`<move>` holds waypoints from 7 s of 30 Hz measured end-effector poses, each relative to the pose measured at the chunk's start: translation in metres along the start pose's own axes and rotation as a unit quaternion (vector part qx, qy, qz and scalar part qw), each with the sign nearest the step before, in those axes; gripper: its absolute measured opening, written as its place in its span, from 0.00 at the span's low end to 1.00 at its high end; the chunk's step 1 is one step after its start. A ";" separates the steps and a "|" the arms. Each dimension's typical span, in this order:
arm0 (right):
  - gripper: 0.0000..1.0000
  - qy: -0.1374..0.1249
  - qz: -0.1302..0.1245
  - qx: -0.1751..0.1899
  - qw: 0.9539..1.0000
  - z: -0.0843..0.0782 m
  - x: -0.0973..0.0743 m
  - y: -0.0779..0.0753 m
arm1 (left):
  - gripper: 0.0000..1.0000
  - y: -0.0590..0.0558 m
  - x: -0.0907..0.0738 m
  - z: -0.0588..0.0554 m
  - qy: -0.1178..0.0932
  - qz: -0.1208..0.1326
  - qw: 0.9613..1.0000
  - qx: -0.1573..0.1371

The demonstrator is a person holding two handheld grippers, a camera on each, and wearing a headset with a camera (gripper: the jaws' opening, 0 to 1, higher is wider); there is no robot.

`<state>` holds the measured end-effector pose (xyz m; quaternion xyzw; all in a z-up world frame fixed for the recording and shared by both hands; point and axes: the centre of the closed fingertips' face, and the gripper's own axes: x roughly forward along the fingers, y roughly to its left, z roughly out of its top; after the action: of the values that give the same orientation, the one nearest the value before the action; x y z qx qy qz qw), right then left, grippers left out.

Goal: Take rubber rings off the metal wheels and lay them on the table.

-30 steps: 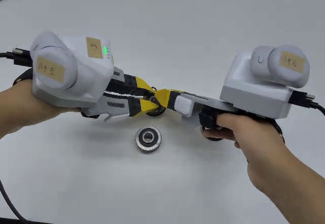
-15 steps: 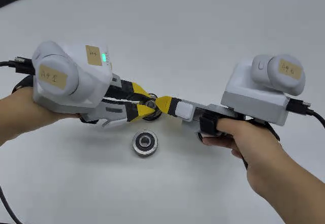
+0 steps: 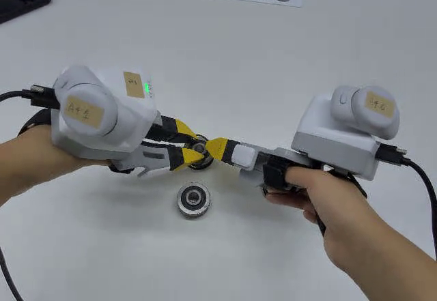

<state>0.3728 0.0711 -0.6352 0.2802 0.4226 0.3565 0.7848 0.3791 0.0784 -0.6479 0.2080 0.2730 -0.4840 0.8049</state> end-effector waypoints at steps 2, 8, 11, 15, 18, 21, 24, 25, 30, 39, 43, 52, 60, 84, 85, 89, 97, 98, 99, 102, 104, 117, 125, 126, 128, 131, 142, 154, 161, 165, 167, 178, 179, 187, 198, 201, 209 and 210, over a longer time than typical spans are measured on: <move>0.02 -0.001 0.002 0.001 1.000 0.000 -0.001 0.002 | 0.14 0.000 -0.003 0.001 0.002 0.001 1.000 -0.001; 0.02 -0.006 0.005 0.012 1.000 0.004 -0.002 0.003 | 0.22 0.004 -0.015 0.002 -0.003 0.015 1.000 -0.004; 0.02 -0.008 0.008 0.015 1.000 0.008 -0.001 0.003 | 0.21 0.010 -0.024 0.000 -0.006 0.033 0.999 -0.013; 0.02 -0.018 0.015 0.025 0.999 0.016 -0.005 0.004 | 0.21 0.017 -0.034 -0.002 -0.012 0.048 0.998 -0.025; 0.02 -0.029 0.013 0.035 0.999 0.023 -0.013 0.000 | 0.21 0.020 -0.041 -0.002 -0.018 0.055 0.998 -0.031; 0.02 -0.040 0.006 0.050 0.998 0.026 -0.022 -0.006 | 0.21 0.020 -0.043 0.000 -0.026 0.058 0.997 -0.036; 0.02 -0.045 -0.001 0.055 0.997 0.026 -0.031 -0.013 | 0.20 0.020 -0.043 0.002 -0.030 0.061 0.997 -0.038; 0.02 -0.046 -0.005 0.054 0.997 0.026 -0.034 -0.016 | 0.20 0.020 -0.043 0.003 -0.032 0.060 0.997 -0.039; 0.02 -0.056 -0.023 0.075 0.995 0.018 -0.051 -0.029 | 0.20 0.019 -0.043 0.003 -0.031 0.065 0.996 -0.049; 0.02 -0.060 -0.065 0.108 0.990 -0.007 -0.083 -0.066 | 0.19 0.019 -0.042 0.007 -0.039 0.063 0.996 -0.052; 0.02 -0.061 -0.078 0.123 0.988 -0.013 -0.090 -0.077 | 0.18 0.016 -0.037 0.010 -0.041 0.058 0.996 -0.054; 0.02 -0.061 -0.103 0.138 0.983 -0.018 -0.096 -0.087 | 0.17 0.010 -0.031 0.014 -0.042 0.048 0.997 -0.048; 0.05 -0.057 -0.128 0.133 0.981 -0.024 -0.100 -0.095 | 0.17 0.007 -0.027 0.017 -0.042 0.044 0.997 -0.044; 0.08 -0.103 -0.071 0.113 0.986 0.009 -0.093 -0.060 | 0.15 0.006 0.001 0.008 -0.016 0.009 0.999 -0.037; 0.08 -0.102 -0.070 0.114 0.986 0.009 -0.093 -0.059 | 0.15 0.006 0.001 0.008 -0.015 0.007 0.999 -0.036; 0.08 -0.101 -0.066 0.115 0.986 0.010 -0.091 -0.060 | 0.15 0.004 0.005 0.007 -0.010 0.001 0.999 -0.034; 0.08 -0.102 -0.068 0.117 0.986 0.012 -0.091 -0.066 | 0.15 0.003 0.006 0.003 -0.004 -0.004 0.999 -0.035; 0.08 -0.101 -0.069 0.117 0.986 0.012 -0.091 -0.066 | 0.15 0.003 0.007 0.003 -0.005 -0.004 0.999 -0.035; 0.08 -0.101 -0.069 0.117 0.986 0.012 -0.091 -0.067 | 0.15 0.003 0.007 0.003 -0.004 -0.003 0.999 -0.034; 0.08 -0.100 -0.069 0.118 0.986 0.012 -0.091 -0.067 | 0.15 0.002 0.008 0.001 0.001 -0.005 0.999 -0.033; 0.08 -0.099 -0.067 0.118 0.986 0.012 -0.090 -0.066 | 0.14 0.002 0.008 0.000 0.000 -0.005 0.999 -0.034; 0.08 -0.085 -0.039 0.114 0.989 0.015 -0.071 -0.053 | 0.13 0.002 0.008 0.001 0.004 -0.013 1.000 -0.025; 0.12 -0.081 0.006 0.052 0.995 0.019 -0.050 -0.030 | 0.13 0.002 0.009 0.001 0.020 -0.012 1.000 -0.008; 0.13 -0.075 0.015 0.050 0.996 0.017 -0.046 -0.024 | 0.13 0.002 0.009 0.001 0.020 -0.013 1.000 -0.007; 0.17 -0.064 0.032 0.049 0.996 0.014 -0.036 -0.016 | 0.13 0.001 0.008 0.001 0.021 -0.014 1.000 -0.005; 0.23 -0.062 0.047 0.014 0.997 0.013 -0.024 -0.009 | 0.12 0.001 0.008 0.001 0.023 -0.015 1.000 -0.004; 0.42 -0.021 0.053 0.018 0.998 0.001 0.002 -0.008 | 0.13 0.001 0.009 0.000 0.023 -0.025 0.999 0.002; 0.44 -0.006 0.061 0.040 0.997 -0.002 0.008 -0.010 | 0.13 0.002 0.010 -0.001 0.016 -0.026 1.000 0.001; 0.42 0.001 0.067 0.044 0.997 -0.005 0.008 -0.008 | 0.13 0.002 0.010 -0.001 0.013 -0.025 1.000 0.000; 0.38 0.005 0.070 0.044 0.997 -0.007 0.007 -0.006 | 0.13 0.002 0.010 -0.001 0.012 -0.025 1.000 0.000; 0.38 0.004 0.070 0.047 0.996 -0.006 0.007 -0.007 | 0.13 0.002 0.010 0.000 0.012 -0.025 1.000 0.001; 0.31 0.000 0.081 0.043 0.996 -0.003 0.001 -0.006 | 0.13 0.001 0.010 0.001 0.011 -0.025 1.000 0.000; 0.30 0.000 0.080 0.044 0.996 -0.003 0.002 -0.006 | 0.13 0.001 0.010 0.001 0.012 -0.025 1.000 0.000; 0.04 0.005 0.034 0.044 0.998 -0.006 0.004 -0.027 | 0.13 0.001 0.009 0.000 0.011 -0.025 1.000 -0.001; 0.02 0.009 0.023 0.023 0.999 -0.004 0.004 -0.023 | 0.13 0.001 0.010 0.000 0.012 -0.028 1.000 0.000; 0.02 0.010 0.023 0.026 0.999 -0.004 0.005 -0.022 | 0.13 0.001 0.010 0.000 0.013 -0.027 1.000 -0.001; 0.01 0.017 0.015 0.001 1.000 -0.005 0.008 -0.017 | 0.12 0.000 0.010 0.001 0.012 -0.030 0.999 0.000; 0.01 0.017 0.014 0.000 1.000 -0.005 0.009 -0.017 | 0.12 0.001 0.010 0.001 0.012 -0.028 1.000 0.000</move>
<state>0.3777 0.0687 -0.6541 0.2804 0.4321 0.3723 0.7721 0.3835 0.0718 -0.6535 0.2059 0.2889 -0.5040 0.7875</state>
